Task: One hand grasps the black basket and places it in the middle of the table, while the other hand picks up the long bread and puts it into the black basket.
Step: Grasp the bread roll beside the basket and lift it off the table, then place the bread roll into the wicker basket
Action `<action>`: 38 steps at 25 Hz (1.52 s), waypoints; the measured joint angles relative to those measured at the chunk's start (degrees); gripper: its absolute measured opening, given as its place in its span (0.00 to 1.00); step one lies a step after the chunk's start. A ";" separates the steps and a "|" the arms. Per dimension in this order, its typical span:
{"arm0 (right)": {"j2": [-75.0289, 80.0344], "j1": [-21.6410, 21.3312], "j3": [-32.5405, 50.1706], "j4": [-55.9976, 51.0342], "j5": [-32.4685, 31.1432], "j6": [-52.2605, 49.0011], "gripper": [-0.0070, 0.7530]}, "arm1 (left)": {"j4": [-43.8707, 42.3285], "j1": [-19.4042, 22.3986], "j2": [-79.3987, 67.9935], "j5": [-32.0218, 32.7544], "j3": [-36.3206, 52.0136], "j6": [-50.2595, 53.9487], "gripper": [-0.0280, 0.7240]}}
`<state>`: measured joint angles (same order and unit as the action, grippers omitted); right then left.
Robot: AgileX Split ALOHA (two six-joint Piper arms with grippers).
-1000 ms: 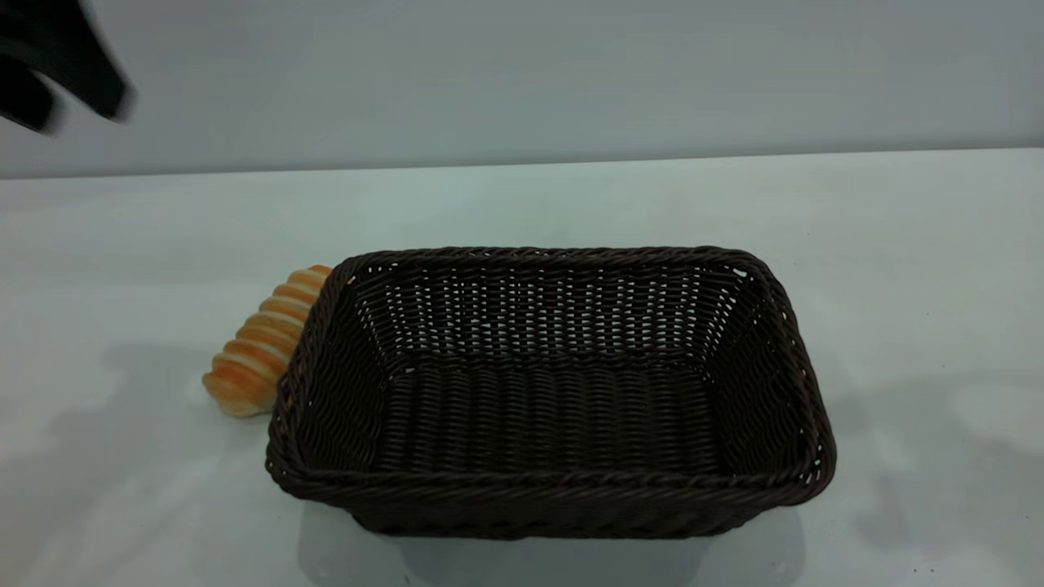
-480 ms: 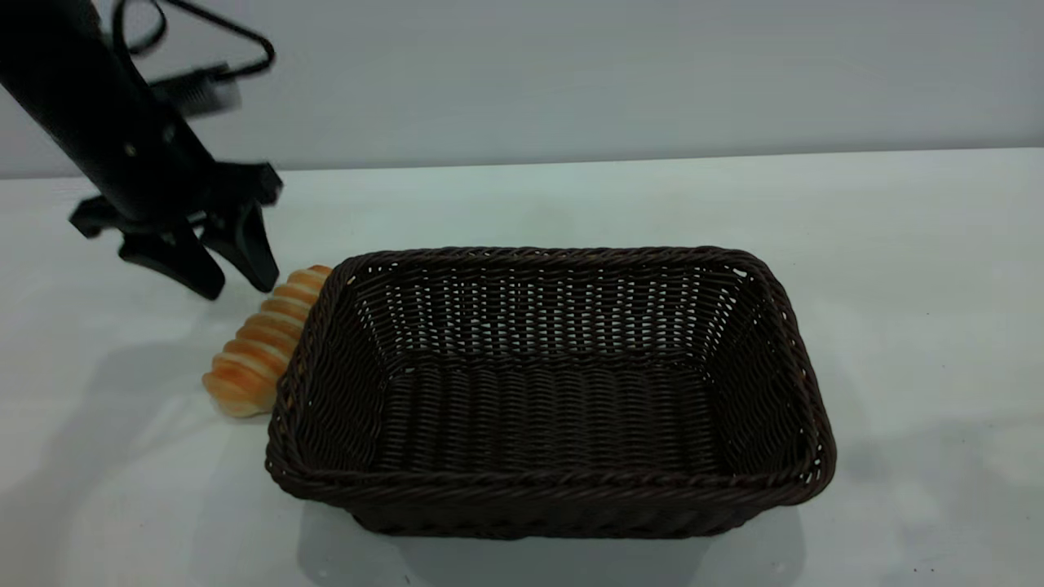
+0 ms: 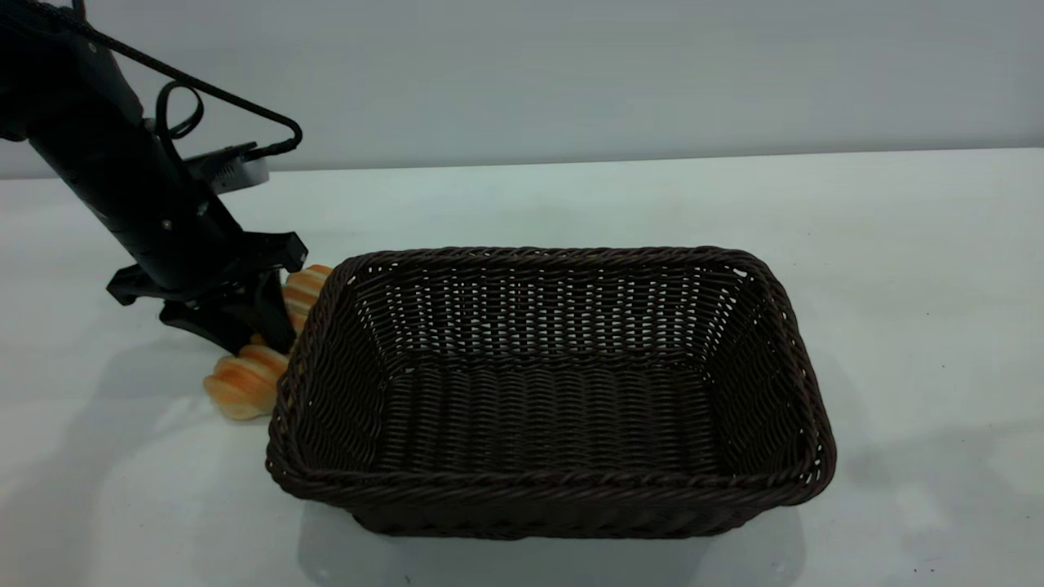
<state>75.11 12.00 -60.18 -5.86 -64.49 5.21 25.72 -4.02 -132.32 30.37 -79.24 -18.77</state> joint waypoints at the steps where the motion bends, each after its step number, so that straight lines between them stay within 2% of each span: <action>1: 0.00 0.00 0.00 0.00 0.00 -0.19 0.70 | -0.06 0.11 0.00 0.85 -0.51 0.34 0.26; 2: 0.00 0.00 0.00 0.00 -0.07 -0.19 0.70 | -0.06 0.39 0.00 2.04 -1.07 0.45 0.18; 4: 0.00 0.00 0.00 0.00 -0.39 -0.26 0.70 | -0.19 0.79 0.68 4.57 -2.51 0.45 0.12; 9: 0.00 0.00 0.00 0.00 -0.65 -0.37 0.70 | -0.40 1.13 6.45 10.31 -7.21 -0.08 0.11; 12: 0.00 0.00 0.00 0.00 -0.65 -0.37 0.70 | -0.40 -0.40 10.58 12.27 -9.17 -2.85 0.11; 17: 0.00 0.00 0.00 0.00 -0.10 -0.37 0.70 | -0.34 -7.48 12.80 15.84 -9.37 -7.99 0.11; 23: 0.00 0.00 0.00 0.00 0.09 -0.37 0.70 | -0.29 -17.73 12.80 18.74 -9.26 -8.74 0.11; 29: 0.00 0.00 0.00 0.00 0.22 -0.37 0.70 | -0.23 -24.43 12.42 19.49 -9.26 -8.62 0.11; 33: 0.00 0.00 0.00 0.00 0.22 -0.37 0.70 | -0.06 -26.19 11.14 19.43 -9.26 -8.51 0.16; 35: 0.00 0.00 0.00 0.00 0.22 -0.37 0.70 | 0.16 -26.31 10.83 19.30 -9.26 -8.15 0.24; 38: 0.00 0.00 0.00 0.00 0.27 -0.37 0.70 | 0.21 -26.31 10.89 18.00 -9.26 -7.39 0.43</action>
<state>75.11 12.00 -60.18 -5.86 -64.21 4.84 25.93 -30.33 -121.44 48.37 -88.51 -26.16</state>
